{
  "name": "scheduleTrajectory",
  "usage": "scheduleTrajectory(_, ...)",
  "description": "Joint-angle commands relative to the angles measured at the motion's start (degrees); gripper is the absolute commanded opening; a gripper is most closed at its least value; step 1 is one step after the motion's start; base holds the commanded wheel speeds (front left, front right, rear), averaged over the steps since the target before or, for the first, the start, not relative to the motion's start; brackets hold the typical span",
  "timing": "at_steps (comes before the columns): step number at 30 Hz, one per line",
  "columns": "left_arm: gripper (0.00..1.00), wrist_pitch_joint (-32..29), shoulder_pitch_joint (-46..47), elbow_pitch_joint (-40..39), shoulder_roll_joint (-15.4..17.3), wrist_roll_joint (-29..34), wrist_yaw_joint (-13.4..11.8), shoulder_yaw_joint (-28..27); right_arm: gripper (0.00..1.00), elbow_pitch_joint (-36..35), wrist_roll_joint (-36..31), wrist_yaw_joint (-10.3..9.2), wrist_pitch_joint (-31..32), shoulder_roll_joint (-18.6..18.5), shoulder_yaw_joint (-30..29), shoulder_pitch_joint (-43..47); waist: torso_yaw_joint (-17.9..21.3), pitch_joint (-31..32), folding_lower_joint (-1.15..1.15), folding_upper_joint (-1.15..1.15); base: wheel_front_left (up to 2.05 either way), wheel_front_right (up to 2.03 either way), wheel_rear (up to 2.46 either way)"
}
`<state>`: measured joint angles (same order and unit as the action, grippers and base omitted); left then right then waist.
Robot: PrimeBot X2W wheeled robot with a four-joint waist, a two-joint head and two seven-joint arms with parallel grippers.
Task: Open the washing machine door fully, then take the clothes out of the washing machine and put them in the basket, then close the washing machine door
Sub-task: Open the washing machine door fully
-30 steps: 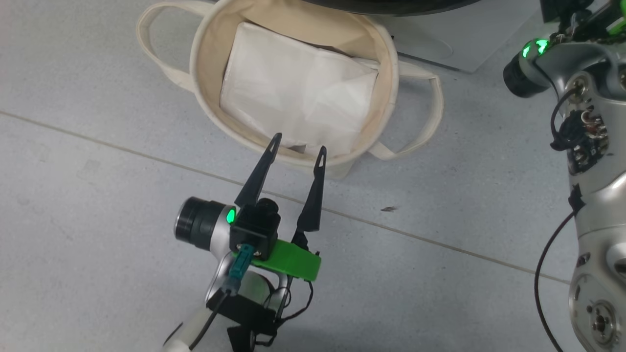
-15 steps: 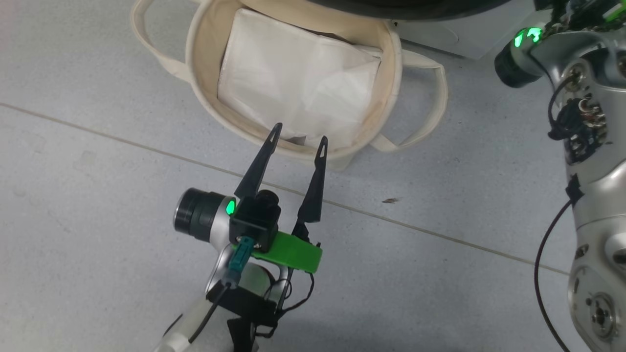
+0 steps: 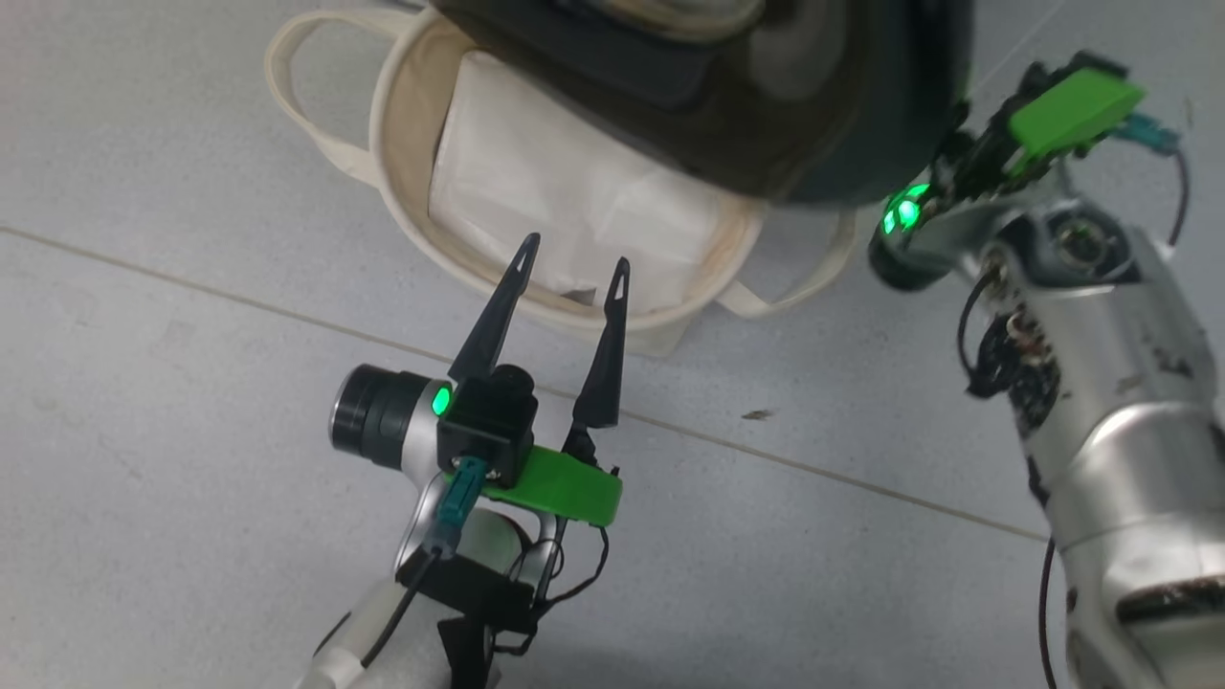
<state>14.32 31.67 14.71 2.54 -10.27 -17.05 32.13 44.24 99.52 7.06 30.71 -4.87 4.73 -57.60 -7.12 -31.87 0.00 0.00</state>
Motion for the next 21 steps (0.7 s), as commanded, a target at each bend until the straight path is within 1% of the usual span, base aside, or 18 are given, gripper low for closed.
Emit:
scheduleTrajectory(1,1.0,0.68,-0.83,-1.96,0.34,-0.19,0.23,-1.93,0.0,-3.26,1.9,0.43,0.54,1.97,3.65,2.34,-0.42,1.2,0.0,0.0,0.0,0.0,0.0)
scheduleTrajectory(6,1.0,0.68,-1.9,-2.14,0.34,-0.71,0.07,-2.33,0.0,-5.23,6.57,0.43,-0.88,1.98,11.75,6.81,-1.12,3.16,0.0,0.0,0.0,0.0,0.0)
scheduleTrajectory(7,1.0,0.68,-1.9,-2.14,0.34,-0.71,0.07,-2.33,0.0,-5.23,6.57,0.43,-0.88,1.98,11.75,6.81,-1.12,3.16,0.0,0.0,0.0,0.0,0.0)
scheduleTrajectory(16,1.0,0.68,-3.74,-2.1,0.33,-1.72,-0.11,-2.61,0.0,-7.42,12.51,0.43,-5.38,1.99,27.2,11.81,-2.72,6.35,0.0,0.0,0.0,0.0,0.0)
scheduleTrajectory(21,1.0,0.68,-4.92,-1.77,0.33,-1.99,-0.07,-3.46,0.0,-7.57,14.43,0.43,-8.02,1.99,32.03,12.85,-3.08,8.21,0.0,0.0,0.0,0.0,0.0)
